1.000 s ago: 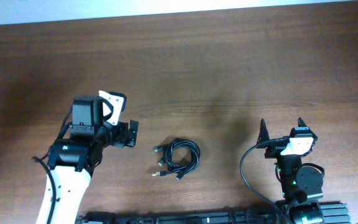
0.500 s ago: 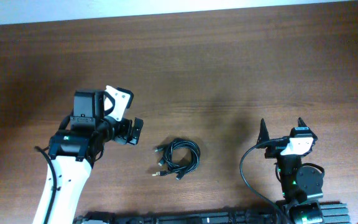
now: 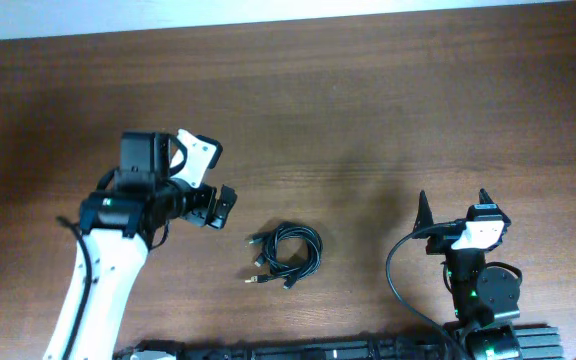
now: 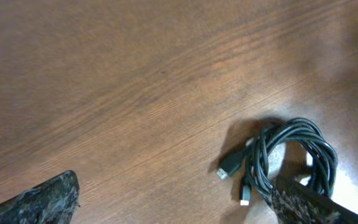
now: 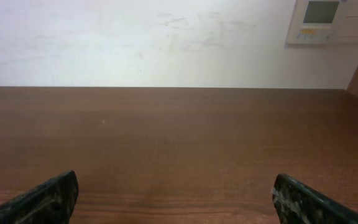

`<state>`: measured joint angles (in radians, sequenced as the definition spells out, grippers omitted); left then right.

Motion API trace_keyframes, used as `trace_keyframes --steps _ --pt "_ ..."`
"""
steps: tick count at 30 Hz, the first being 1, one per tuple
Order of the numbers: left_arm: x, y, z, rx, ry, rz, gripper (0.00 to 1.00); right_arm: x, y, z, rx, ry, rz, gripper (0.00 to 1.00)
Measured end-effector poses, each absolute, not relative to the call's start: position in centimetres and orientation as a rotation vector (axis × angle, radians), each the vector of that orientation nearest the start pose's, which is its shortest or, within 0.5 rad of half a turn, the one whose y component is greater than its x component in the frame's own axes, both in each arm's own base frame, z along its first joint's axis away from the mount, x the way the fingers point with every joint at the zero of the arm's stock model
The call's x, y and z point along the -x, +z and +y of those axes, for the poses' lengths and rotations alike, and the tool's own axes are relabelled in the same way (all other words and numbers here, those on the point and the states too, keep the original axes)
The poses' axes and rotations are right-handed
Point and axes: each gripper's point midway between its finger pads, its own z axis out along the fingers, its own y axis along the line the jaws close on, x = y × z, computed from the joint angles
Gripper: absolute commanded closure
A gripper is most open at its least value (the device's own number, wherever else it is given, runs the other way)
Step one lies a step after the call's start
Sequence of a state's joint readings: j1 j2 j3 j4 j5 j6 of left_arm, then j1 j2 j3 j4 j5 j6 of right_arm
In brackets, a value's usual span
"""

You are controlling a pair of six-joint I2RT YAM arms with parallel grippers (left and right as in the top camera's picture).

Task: Untangle cables
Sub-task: 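Raise the left arm and move the left gripper toward the black cable coil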

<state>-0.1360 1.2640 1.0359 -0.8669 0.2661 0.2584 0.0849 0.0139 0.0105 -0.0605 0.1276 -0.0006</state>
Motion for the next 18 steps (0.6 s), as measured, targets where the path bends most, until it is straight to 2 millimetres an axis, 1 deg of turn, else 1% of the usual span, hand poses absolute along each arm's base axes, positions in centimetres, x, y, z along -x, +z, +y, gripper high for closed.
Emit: trace_keyframes --steps 2,8,12,18 --pt "-29.6 15.2 -8.7 -0.614 -0.329 2.601 0.01 -24.6 16.1 -0.1 -0.029 -0.039 1.634 0.01" --pt "-31.2 15.2 -9.1 -0.621 -0.345 2.628 0.01 -24.6 16.1 -0.1 -0.028 -0.040 1.634 0.01" --pt "-31.4 14.9 -9.1 -0.621 -0.346 2.636 0.01 -24.6 16.1 -0.1 -0.028 -0.039 1.634 0.01" --pt "-32.1 15.2 -9.2 -0.621 -0.339 2.604 0.01 -24.6 16.1 -0.1 -0.028 -0.039 1.634 0.01"
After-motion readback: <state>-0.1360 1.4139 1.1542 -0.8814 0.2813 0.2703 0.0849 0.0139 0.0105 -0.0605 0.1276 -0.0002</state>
